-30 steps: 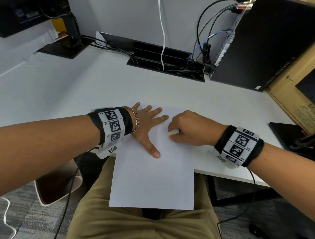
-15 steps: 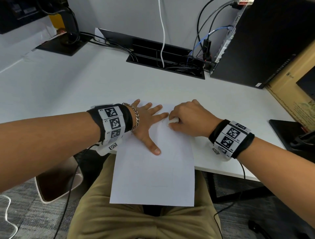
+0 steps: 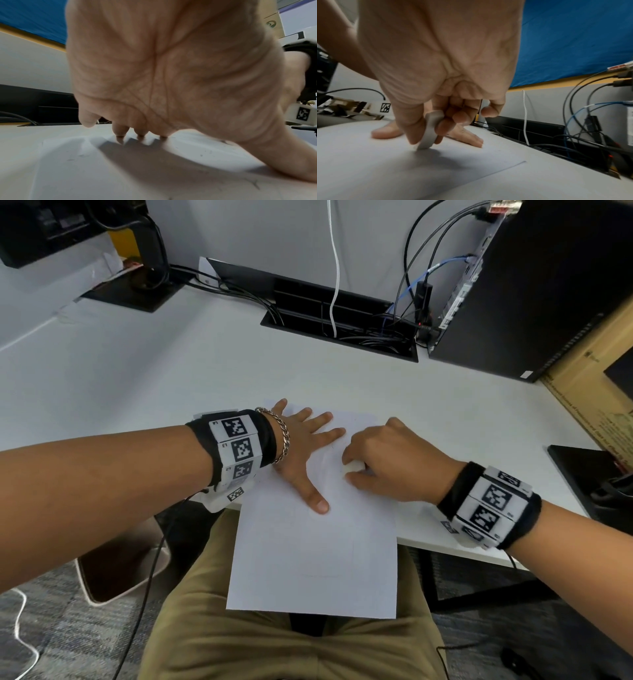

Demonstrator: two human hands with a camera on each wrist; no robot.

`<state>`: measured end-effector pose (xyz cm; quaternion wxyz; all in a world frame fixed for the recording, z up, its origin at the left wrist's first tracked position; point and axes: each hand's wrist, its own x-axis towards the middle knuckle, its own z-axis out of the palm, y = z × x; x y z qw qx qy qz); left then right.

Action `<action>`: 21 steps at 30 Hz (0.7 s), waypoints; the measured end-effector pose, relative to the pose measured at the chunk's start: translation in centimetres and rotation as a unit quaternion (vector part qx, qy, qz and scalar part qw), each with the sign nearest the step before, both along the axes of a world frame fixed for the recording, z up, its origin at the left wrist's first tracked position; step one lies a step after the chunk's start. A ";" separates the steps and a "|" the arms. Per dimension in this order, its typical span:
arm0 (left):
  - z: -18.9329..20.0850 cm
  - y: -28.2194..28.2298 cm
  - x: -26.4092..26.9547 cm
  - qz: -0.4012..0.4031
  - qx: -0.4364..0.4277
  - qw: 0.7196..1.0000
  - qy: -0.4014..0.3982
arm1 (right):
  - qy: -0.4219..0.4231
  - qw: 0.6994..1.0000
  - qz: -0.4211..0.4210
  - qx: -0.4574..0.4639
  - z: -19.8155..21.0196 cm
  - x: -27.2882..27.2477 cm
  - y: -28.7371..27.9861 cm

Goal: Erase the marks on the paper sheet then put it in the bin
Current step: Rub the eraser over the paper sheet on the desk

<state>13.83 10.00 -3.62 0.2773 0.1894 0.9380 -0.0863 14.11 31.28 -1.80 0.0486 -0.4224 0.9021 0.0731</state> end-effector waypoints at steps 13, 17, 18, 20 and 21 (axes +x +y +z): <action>1.0 -0.1 1.6 0.043 0.002 0.999 0.000 | -0.054 0.990 -0.127 -0.037 0.9 6.5 2.2; 2.8 -1.6 1.7 0.056 -0.006 0.998 -0.034 | -0.044 0.987 -0.155 -0.022 0.0 5.9 3.2; 3.2 -2.1 1.7 0.053 -0.010 0.998 -0.033 | -0.033 0.986 -0.161 -0.016 0.0 5.5 3.6; 3.7 -2.8 2.1 0.041 -0.020 0.999 -0.025 | -0.021 0.984 -0.176 -0.009 0.0 4.6 4.2; 3.7 -3.0 2.5 0.031 -0.028 0.999 -0.018 | -0.021 0.983 -0.184 -0.010 0.0 4.1 4.5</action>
